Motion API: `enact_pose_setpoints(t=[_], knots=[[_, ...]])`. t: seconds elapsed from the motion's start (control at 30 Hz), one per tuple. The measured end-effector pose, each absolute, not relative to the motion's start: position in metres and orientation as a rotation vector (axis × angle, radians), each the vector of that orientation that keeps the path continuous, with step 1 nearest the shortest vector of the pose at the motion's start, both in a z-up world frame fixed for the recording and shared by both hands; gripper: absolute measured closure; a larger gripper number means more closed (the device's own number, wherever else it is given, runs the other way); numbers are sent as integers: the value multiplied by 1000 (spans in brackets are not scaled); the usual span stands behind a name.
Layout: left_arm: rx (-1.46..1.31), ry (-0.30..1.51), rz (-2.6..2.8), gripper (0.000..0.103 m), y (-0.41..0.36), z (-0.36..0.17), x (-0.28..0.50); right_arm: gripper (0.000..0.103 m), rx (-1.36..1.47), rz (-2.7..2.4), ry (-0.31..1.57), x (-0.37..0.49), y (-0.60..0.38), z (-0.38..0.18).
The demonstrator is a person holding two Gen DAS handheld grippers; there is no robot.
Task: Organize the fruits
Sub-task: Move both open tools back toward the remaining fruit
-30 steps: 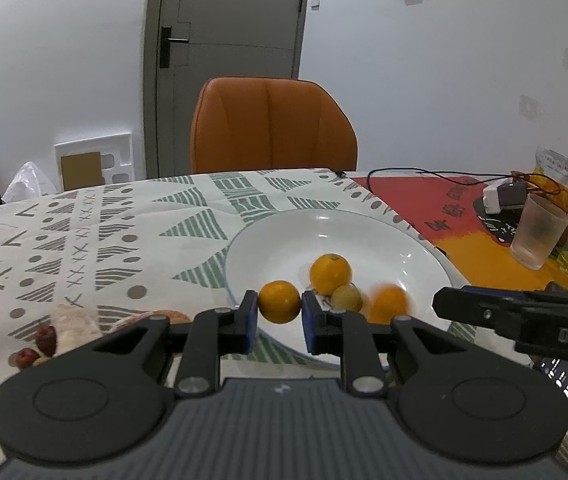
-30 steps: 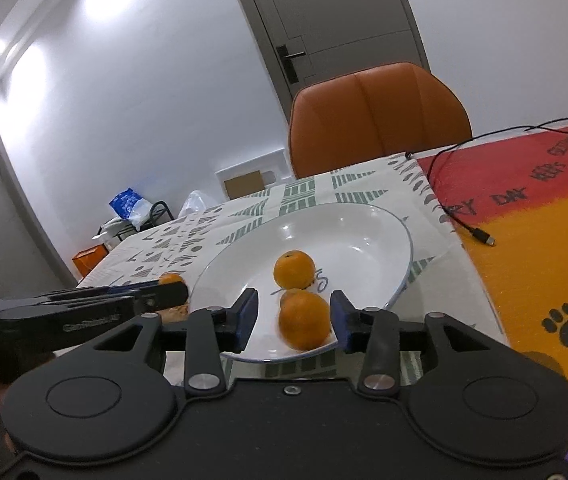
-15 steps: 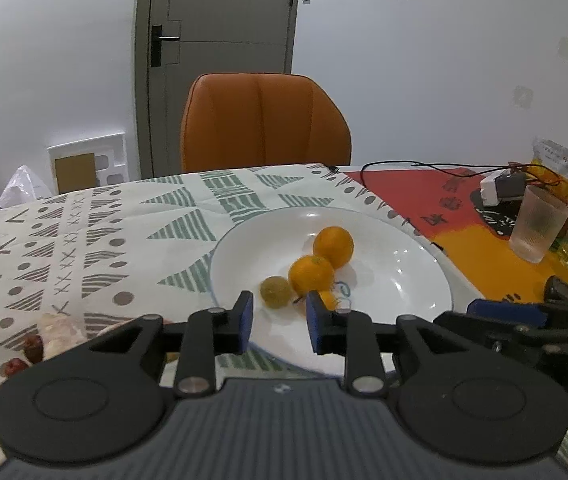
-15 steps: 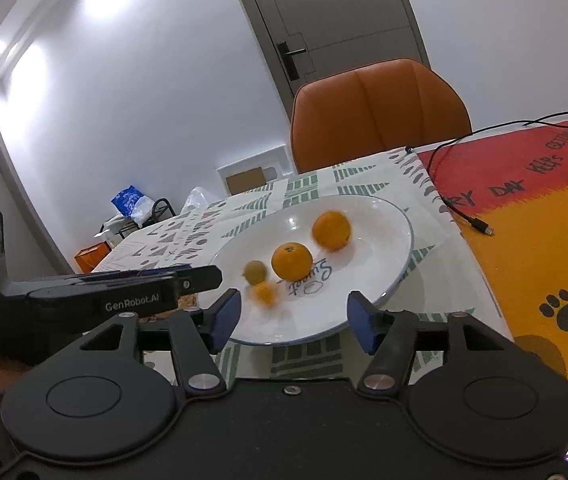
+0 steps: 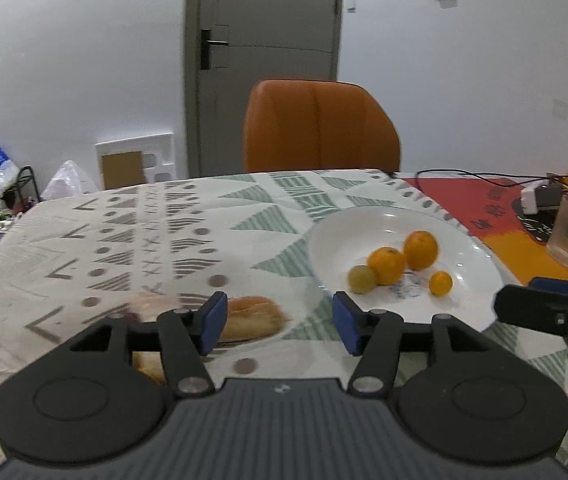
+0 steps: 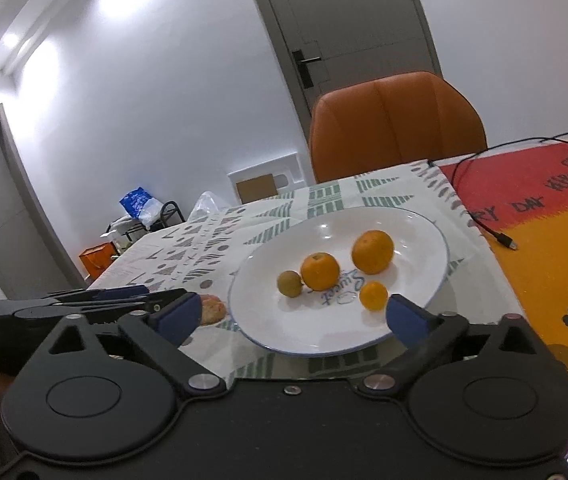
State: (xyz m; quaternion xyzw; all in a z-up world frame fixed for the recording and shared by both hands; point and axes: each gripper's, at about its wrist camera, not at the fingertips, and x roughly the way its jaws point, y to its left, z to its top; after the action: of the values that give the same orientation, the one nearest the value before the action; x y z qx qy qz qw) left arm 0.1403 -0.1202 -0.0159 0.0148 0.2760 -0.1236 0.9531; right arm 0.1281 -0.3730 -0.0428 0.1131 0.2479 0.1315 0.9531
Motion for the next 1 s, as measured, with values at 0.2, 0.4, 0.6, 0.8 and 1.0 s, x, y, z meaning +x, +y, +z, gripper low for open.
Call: enact_pose_setpoints(t=[0.2, 0.4, 0.6, 0.8, 1.0], knots=[[15, 551, -190, 36, -101, -15, 137, 0, 235, 282, 524, 134, -358, -48], [1, 562, -155, 35, -85, -21, 136, 0, 228, 280, 550, 140, -346, -54], [-46, 557, -136, 35, -65, -28, 127, 0, 224, 295, 566, 141, -334, -58], [-62, 583, -131, 35, -49, -39, 120, 0, 198, 310, 587, 144, -317, -57], [-87, 626, -106, 35, -36, -54, 119, 0, 169, 347, 605, 144, -300, -50]])
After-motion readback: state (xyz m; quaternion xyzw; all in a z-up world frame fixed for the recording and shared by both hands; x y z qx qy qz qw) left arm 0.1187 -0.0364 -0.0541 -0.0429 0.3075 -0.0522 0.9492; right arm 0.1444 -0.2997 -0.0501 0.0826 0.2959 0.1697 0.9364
